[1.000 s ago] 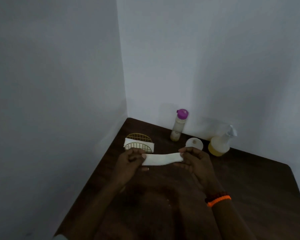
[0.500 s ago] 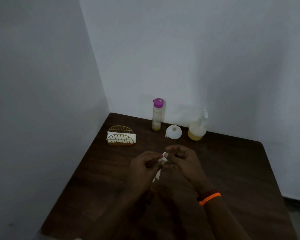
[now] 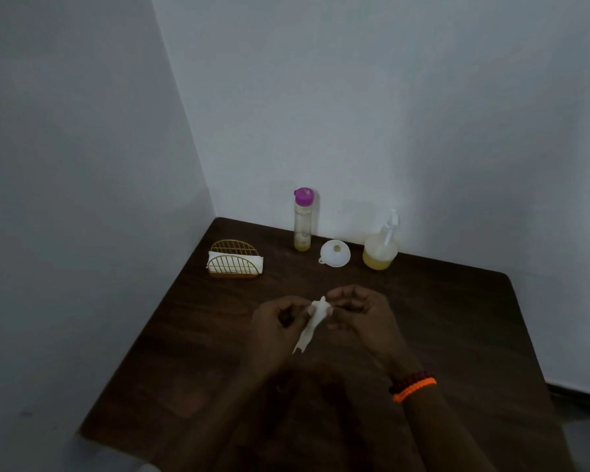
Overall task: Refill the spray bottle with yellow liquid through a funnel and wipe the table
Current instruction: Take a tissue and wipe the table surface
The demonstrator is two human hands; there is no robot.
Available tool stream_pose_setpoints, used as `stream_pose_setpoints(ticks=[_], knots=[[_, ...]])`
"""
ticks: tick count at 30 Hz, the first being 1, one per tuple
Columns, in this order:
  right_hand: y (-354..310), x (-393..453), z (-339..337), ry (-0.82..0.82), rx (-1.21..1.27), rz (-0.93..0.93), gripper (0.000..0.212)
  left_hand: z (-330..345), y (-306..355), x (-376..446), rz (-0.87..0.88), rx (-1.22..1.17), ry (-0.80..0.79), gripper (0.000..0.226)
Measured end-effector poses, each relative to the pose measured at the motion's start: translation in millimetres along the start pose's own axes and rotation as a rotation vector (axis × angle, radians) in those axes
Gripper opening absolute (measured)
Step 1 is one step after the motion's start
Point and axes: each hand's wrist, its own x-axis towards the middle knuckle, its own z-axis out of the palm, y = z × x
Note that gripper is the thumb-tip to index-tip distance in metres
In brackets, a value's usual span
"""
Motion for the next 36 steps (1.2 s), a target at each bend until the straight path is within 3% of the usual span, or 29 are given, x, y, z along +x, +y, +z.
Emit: stream_pose_setpoints(ticks=[5, 14, 22, 28, 30, 33, 36], knots=[[4, -5, -15, -0.010, -0.075, -0.010, 0.025, -6, 8, -7, -0.021, 0.022, -0.026, 0.011], [3, -17, -22, -0.060, -0.092, -0.052, 0.021, 3, 16, -12, 0.122, 0.132, -0.062, 0.014], [-5, -21, -23, -0.324, -0.175, -0.065, 0.019, 5, 9, -13, 0.210, 0.157, -0.169, 0.006], [-10, -17, -24, -0.420, -0.226, -0.007, 0.020, -14, 6, -12, 0.114, 0.089, -0.260, 0.024], [-8, -17, -23, -0.436, -0.243, 0.004, 0.022, -21, 2, -8, 0.009, 0.039, -0.387, 0.027], [0, -17, -26, -0.432, -0.245, 0.074, 0.023, -36, -8, -5, -0.164, 0.002, -0.704, 0.028], [13, -20, -32, -0.426, -0.245, 0.142, 0.023, -50, -20, -8, -0.197, 0.031, -0.819, 0.019]])
